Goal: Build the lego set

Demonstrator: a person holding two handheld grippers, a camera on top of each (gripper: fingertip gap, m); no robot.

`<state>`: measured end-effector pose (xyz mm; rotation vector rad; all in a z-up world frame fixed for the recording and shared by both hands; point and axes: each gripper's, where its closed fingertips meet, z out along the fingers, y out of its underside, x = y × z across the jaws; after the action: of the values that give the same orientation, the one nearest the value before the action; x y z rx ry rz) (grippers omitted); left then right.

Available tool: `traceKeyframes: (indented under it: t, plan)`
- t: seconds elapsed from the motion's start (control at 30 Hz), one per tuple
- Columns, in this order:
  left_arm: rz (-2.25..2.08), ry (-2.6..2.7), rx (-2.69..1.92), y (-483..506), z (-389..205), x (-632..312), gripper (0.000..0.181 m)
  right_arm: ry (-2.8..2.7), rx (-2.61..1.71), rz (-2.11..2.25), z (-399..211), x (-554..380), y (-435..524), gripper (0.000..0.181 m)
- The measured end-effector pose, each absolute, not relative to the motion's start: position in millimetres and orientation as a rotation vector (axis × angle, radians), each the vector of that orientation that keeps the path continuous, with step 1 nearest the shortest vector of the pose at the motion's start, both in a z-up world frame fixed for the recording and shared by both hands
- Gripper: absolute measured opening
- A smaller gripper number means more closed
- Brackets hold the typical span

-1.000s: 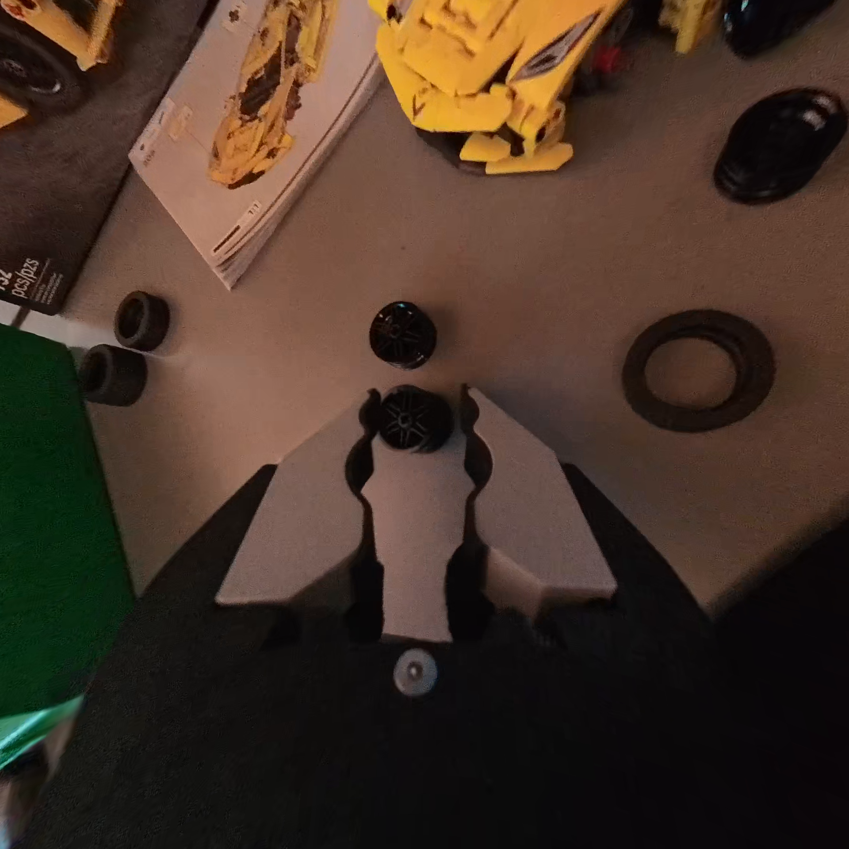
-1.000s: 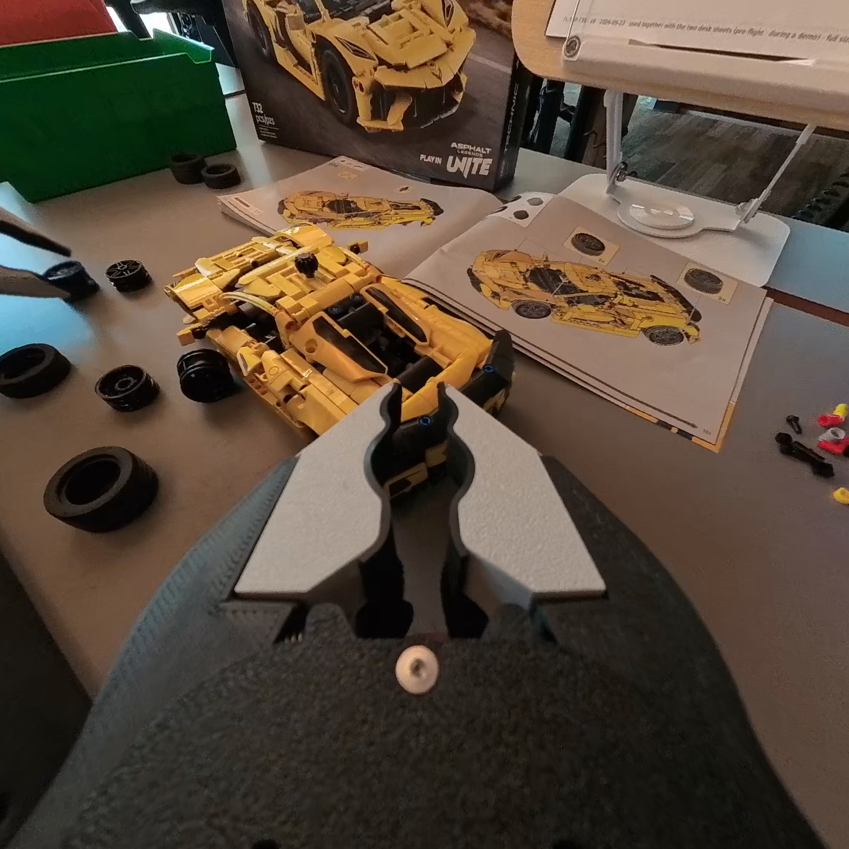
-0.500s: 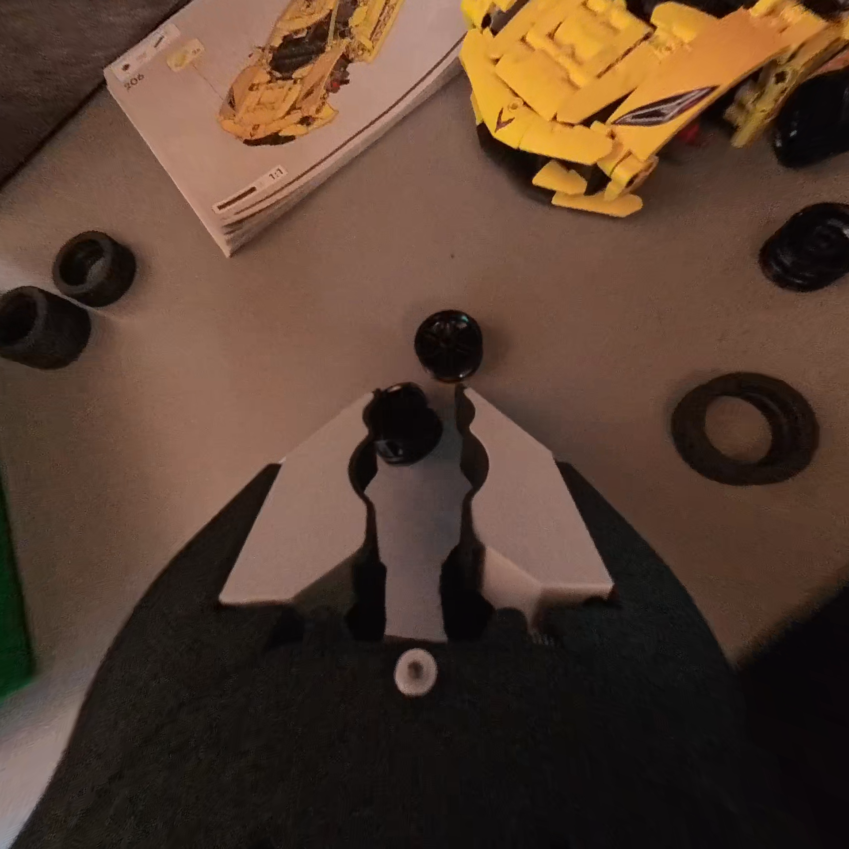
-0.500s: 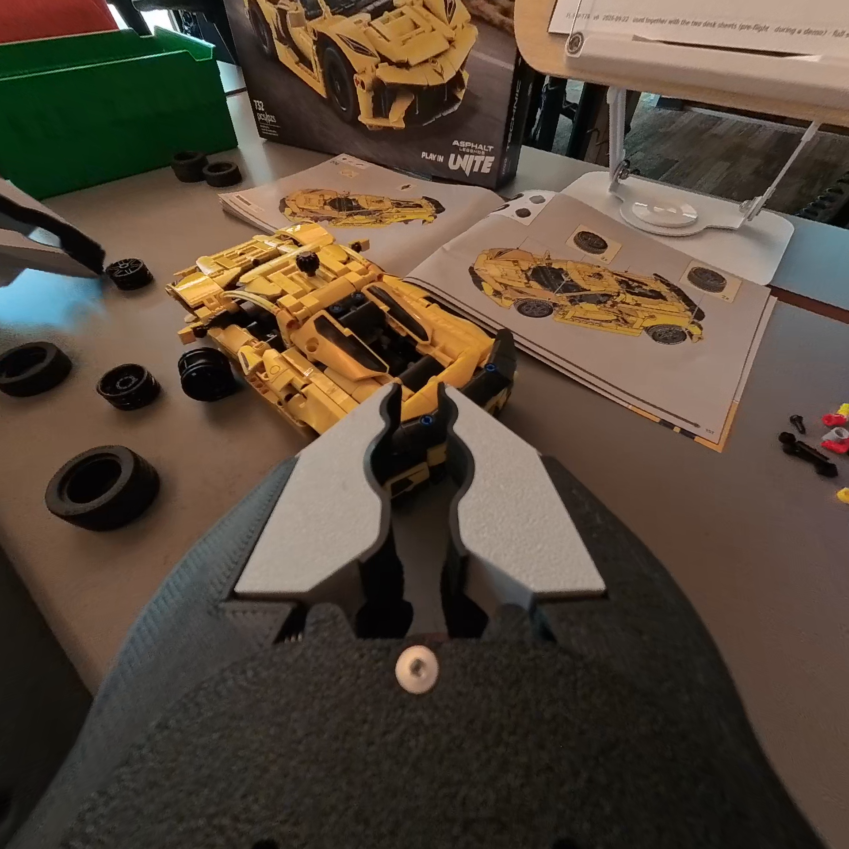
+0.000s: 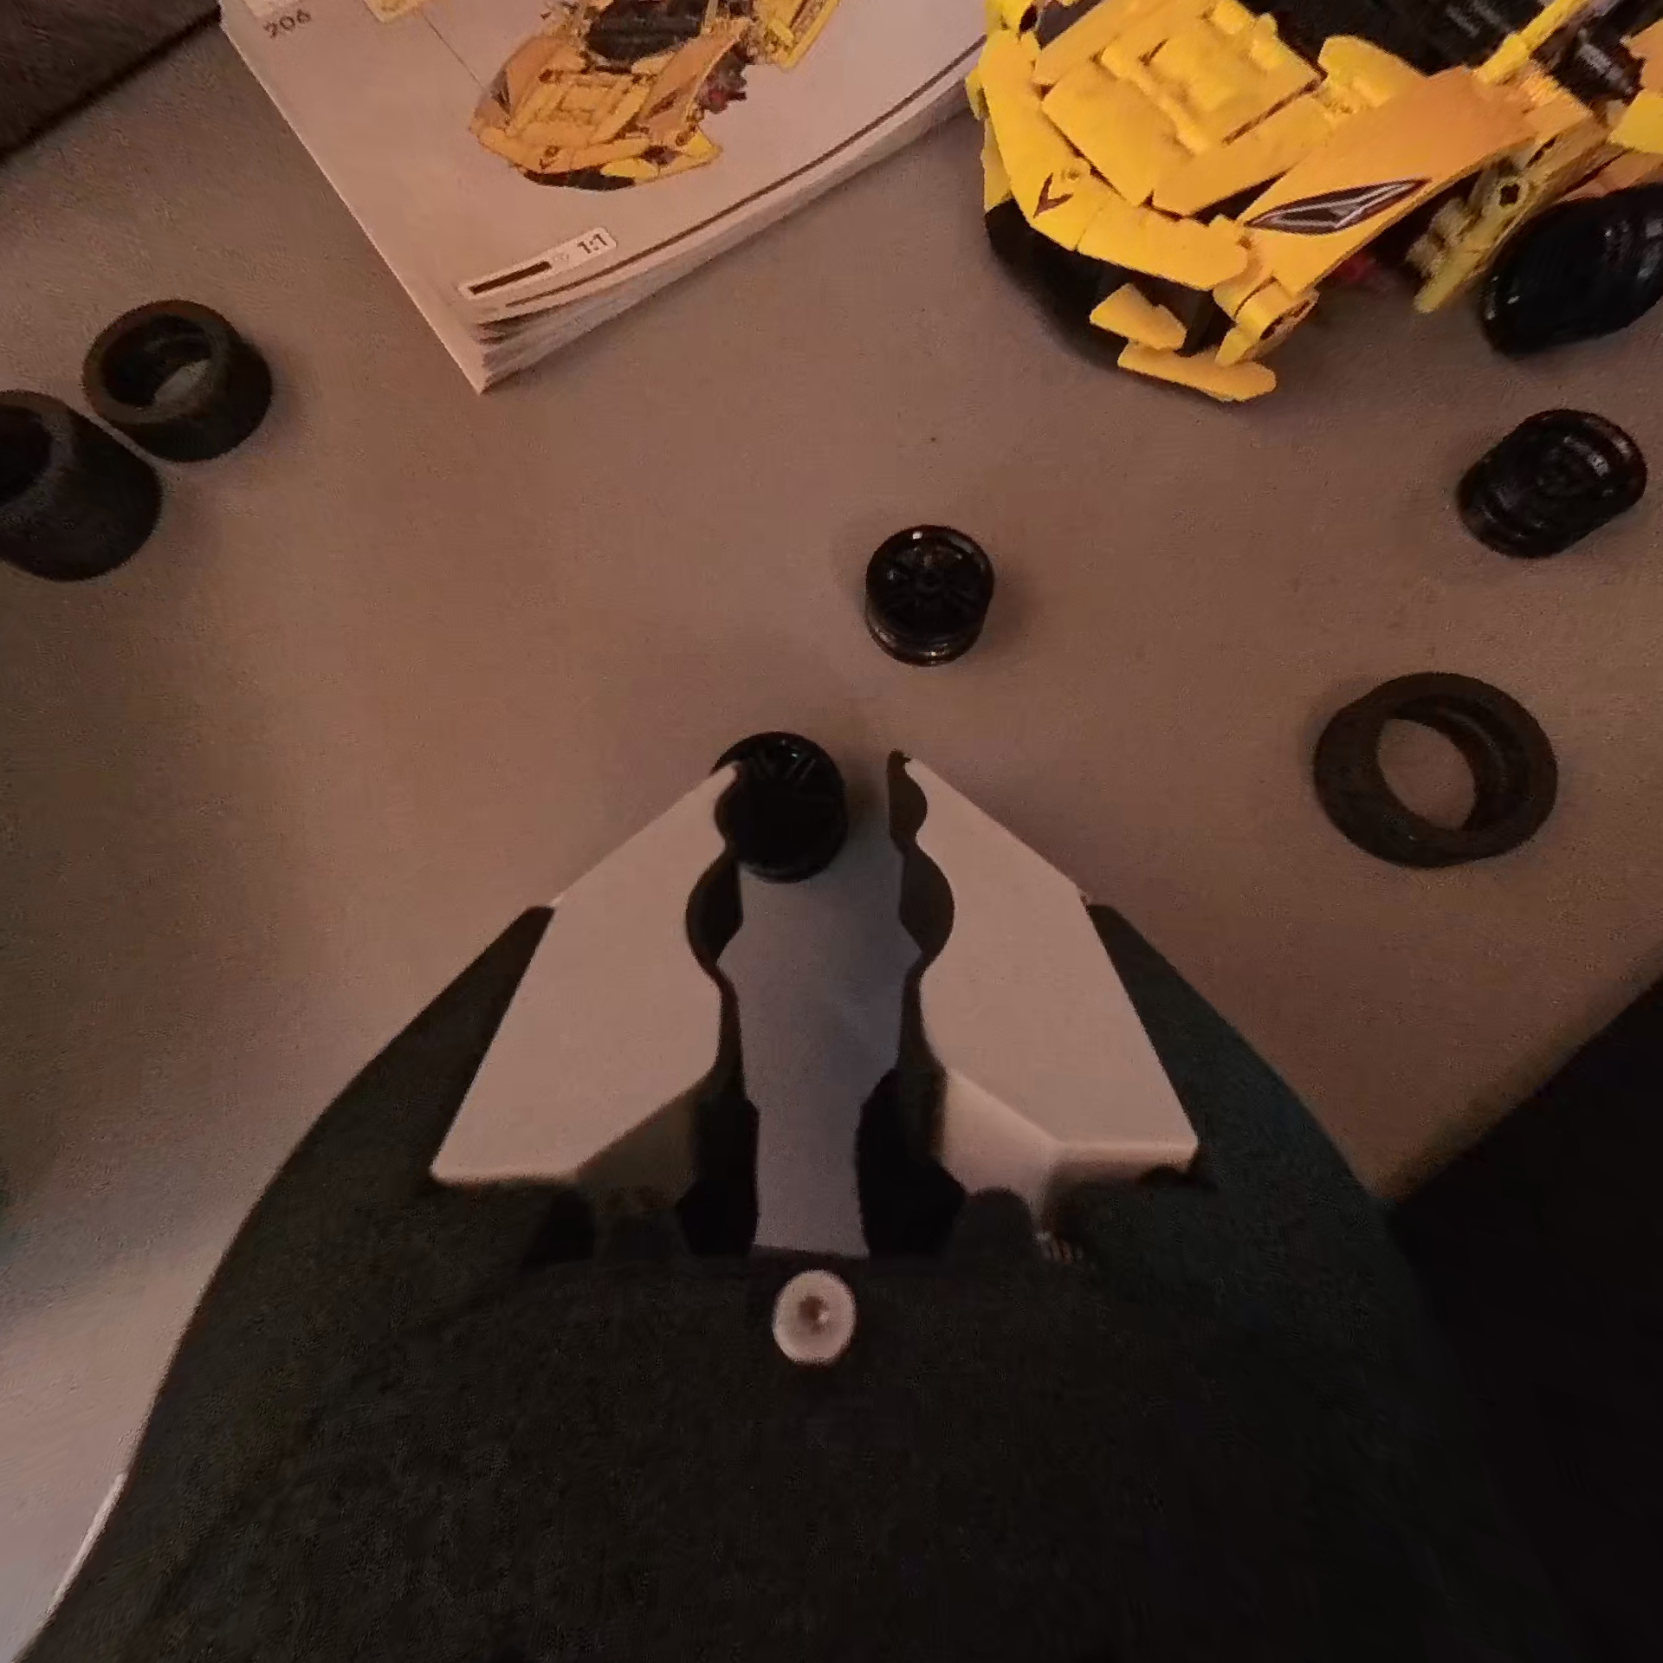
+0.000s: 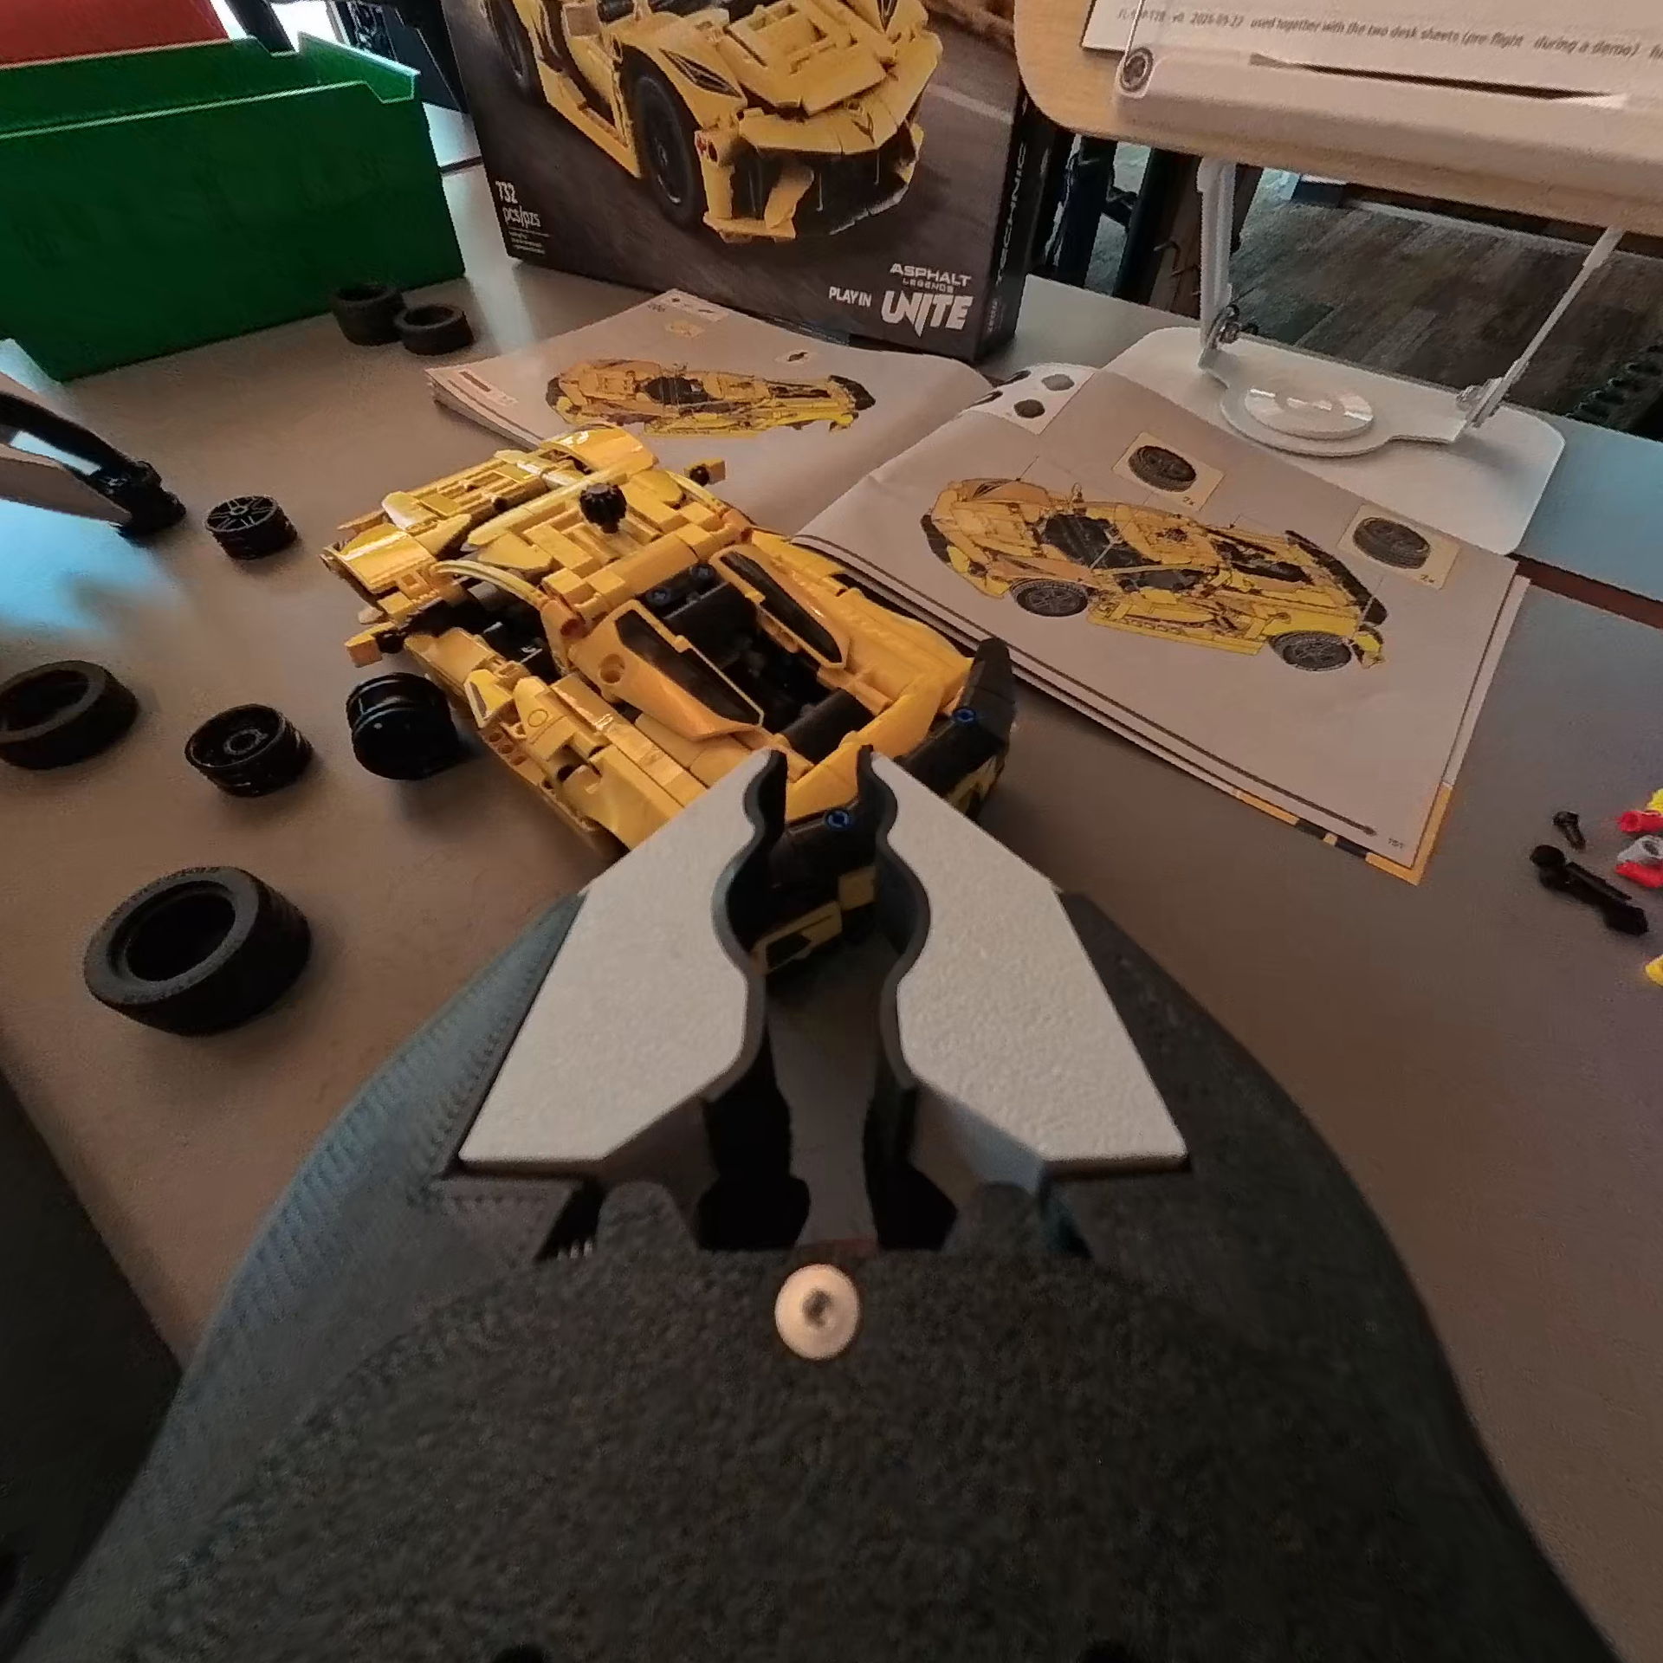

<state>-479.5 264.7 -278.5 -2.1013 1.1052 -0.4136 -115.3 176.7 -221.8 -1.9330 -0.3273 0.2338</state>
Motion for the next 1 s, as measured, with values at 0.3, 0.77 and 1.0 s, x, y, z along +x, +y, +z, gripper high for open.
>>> traceKeyframes:
  t: [0.3,0.77,1.0]
  plan:
    - [-0.459,1.142,-2.027,258,-265,-456,0.034,-0.325,-1.932,0.235,-221,-115,176,0.014]
    - [-0.404,1.21,-2.083,263,-291,-458,0.033,-0.325,-1.931,0.235,-221,-115,176,0.015]
    - [-0.413,1.208,-2.079,265,-291,-454,0.032,-0.329,-1.931,0.237,-221,-116,176,0.015]
